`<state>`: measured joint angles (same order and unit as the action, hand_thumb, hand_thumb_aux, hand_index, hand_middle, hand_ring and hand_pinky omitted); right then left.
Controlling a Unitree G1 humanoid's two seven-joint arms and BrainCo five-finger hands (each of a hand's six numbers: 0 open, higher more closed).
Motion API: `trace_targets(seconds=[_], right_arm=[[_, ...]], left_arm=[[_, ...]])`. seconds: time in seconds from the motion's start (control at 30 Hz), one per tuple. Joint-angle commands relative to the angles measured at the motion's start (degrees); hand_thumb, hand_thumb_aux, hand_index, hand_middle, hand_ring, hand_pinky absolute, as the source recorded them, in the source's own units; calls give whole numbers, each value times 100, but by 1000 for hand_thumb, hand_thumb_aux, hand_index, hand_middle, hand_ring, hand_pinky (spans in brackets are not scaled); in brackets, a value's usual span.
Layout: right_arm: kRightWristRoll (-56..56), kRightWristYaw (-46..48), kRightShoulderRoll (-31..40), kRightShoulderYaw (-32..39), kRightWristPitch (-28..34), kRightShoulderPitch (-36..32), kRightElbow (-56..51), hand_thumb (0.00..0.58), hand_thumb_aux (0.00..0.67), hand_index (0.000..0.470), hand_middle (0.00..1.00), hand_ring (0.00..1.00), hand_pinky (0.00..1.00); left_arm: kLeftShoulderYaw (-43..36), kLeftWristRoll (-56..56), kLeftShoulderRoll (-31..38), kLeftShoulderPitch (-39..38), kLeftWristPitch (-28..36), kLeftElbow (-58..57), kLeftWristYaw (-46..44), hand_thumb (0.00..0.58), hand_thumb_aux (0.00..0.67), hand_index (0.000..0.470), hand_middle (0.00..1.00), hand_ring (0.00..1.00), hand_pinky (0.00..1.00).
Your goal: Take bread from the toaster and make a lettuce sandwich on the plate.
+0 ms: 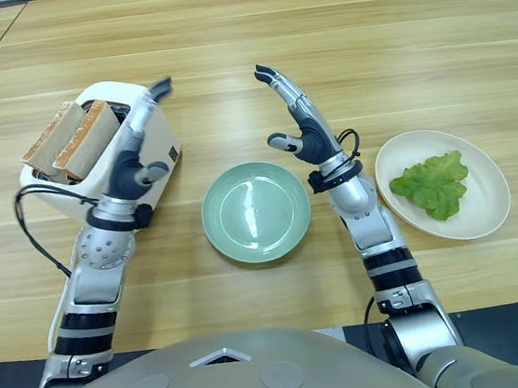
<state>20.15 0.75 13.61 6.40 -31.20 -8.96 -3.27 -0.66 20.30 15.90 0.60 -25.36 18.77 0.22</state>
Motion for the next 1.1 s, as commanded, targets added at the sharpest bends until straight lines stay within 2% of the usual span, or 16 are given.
trace_targets(seconds=[0.03,0.13,0.2,0.33,0.53,0.57,0.6,0.63,0.67,0.7,0.73,0.77,0.8,1.1], right_arm=[[105,-58,-20,76,6,-113,-113,0,0,0,0,0,0],[211,-119,-1,112,-59,-138,-151,0,0,0,0,0,0],[290,-165,9,123,-107,-150,-175,0,0,0,0,0,0],[378,-244,34,130,-156,-140,-208,0,0,0,0,0,0],[421,-277,65,128,-160,-90,-143,0,0,0,0,0,0],[431,-283,67,133,-160,-87,-138,0,0,0,0,0,0],[439,-289,69,137,-160,-86,-134,0,0,0,0,0,0],[450,-295,69,144,-163,-90,-136,0,0,0,0,0,0],[459,-299,71,151,-164,-92,-133,0,0,0,0,0,0],[468,-300,73,157,-165,-95,-130,0,0,0,0,0,0],[476,-302,78,162,-170,-92,-128,0,0,0,0,0,0],[485,-303,82,165,-175,-89,-125,0,0,0,0,0,0],[498,-308,86,172,-177,-88,-122,0,0,0,0,0,0],[544,-335,109,220,-168,-82,-82,0,0,0,0,0,0]], left_arm=[[895,105,506,494,1386,895,-471,0,0,0,0,0,0],[1595,249,1101,636,2314,831,-852,0,0,0,0,0,0],[1713,571,1633,560,2702,416,-1190,0,0,0,0,0,0],[1576,857,2338,94,3206,-425,-1906,0,0,0,0,0,0],[1726,985,2751,-101,3591,-726,-2013,0,0,0,0,0,0],[1708,1007,2783,-96,3615,-771,-1990,108,66,46,0,0,0],[1694,1012,2807,-89,3630,-812,-1974,187,118,83,0,0,0],[1687,1009,2818,-77,3644,-857,-1953,346,244,171,0,0,0],[1680,996,2819,-62,3663,-900,-1939,432,331,232,0,0,0],[1667,975,2817,-51,3680,-938,-1933,441,342,240,0,0,0],[1626,974,2827,-50,3680,-989,-1919,494,413,289,0,0,0],[1566,972,2836,-58,3662,-1032,-1918,557,536,376,0,0,0],[1510,971,2840,-66,3639,-1060,-1912,580,670,470,0,0,0],[1250,479,2759,-208,3489,-903,-2227,580,670,470,0,0,0]])
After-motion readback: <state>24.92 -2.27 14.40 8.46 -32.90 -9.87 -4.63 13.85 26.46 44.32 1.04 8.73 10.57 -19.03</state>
